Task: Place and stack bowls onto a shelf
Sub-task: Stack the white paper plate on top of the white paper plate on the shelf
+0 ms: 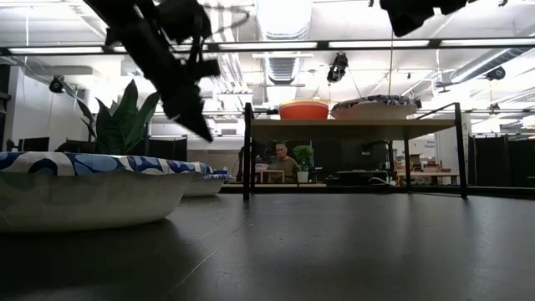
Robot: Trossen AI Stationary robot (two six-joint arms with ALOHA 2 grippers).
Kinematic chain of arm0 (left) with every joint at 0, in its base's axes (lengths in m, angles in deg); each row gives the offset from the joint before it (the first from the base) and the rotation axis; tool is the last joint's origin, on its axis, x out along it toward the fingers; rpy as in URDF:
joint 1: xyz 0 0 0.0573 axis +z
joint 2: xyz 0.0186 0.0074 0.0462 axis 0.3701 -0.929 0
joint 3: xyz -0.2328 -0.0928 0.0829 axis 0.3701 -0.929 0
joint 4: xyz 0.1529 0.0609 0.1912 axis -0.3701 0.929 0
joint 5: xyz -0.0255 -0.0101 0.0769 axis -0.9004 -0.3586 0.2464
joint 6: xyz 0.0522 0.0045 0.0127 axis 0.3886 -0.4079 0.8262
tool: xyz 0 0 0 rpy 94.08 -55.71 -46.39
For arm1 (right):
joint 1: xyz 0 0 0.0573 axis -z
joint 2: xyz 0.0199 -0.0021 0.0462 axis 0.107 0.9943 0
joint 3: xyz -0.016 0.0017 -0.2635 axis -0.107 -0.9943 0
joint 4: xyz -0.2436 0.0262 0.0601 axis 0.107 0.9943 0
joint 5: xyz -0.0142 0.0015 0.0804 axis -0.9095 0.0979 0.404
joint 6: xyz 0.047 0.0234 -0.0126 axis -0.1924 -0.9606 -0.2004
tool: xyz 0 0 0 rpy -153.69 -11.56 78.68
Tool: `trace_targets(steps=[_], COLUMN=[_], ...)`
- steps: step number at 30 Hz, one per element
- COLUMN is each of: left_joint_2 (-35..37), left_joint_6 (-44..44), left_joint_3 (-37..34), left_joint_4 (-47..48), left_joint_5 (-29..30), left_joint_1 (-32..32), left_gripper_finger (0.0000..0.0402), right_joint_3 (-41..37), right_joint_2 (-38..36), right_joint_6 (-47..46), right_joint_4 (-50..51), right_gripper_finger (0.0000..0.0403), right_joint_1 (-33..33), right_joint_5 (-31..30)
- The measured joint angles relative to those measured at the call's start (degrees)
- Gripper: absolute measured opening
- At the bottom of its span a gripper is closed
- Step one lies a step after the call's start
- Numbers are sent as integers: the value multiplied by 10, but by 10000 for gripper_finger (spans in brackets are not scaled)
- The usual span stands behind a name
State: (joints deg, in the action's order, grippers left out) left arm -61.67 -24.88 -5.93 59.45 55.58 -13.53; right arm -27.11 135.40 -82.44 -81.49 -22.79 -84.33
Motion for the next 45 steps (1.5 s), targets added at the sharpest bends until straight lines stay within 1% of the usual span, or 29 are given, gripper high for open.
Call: trace_targets(steps=[2, 5, 9, 18, 23, 26, 29, 32, 34, 40, 45], left_joint_2=[-10, -28, -57, -105, -123, -132, -134, -130, -124, -100, -82], left_joint_6=[0, 4, 14, 14, 14, 14, 14, 8, 4, -28, -43], left_joint_3=[0, 0, 0, 0, 0, 0, 0, 0, 0, 0, 0], left_joint_4=[24, 39, 39, 36, 35, 35, 35, 35, 41, 75, 83], left_joint_5=[-11, -12, -26, -22, -21, -21, -17, -11, -15, -22, -24], left_joint_1=[16, 34, 50, 70, 71, 71, 71, 71, 69, 43, -7], left_gripper_finger=[139, 139, 139, 121, 101, 81, 52, 18, 7, 2, 1], right_joint_3=[-6, -14, -21, -26, -26, -26, -26, -26, -26, -26, -26], right_joint_2=[2, 6, 9, 8, 8, 8, 8, 8, 8, 8, 8], right_joint_6=[0, -4, -9, -12, -12, -12, -16, -22, -26, -37, -46], right_joint_4=[-8, -9, -9, -9, -9, -9, -9, -9, -9, -9, -10], right_gripper_finger=[13, 13, 13, 13, 13, 13, 13, 13, 13, 13, 13], right_joint_1=[0, 0, 0, 0, 0, 0, 0, 0, 0, 0, 0], right_joint_5=[0, 0, 0, 0, 0, 0, 0, 0, 0, 0, 0])
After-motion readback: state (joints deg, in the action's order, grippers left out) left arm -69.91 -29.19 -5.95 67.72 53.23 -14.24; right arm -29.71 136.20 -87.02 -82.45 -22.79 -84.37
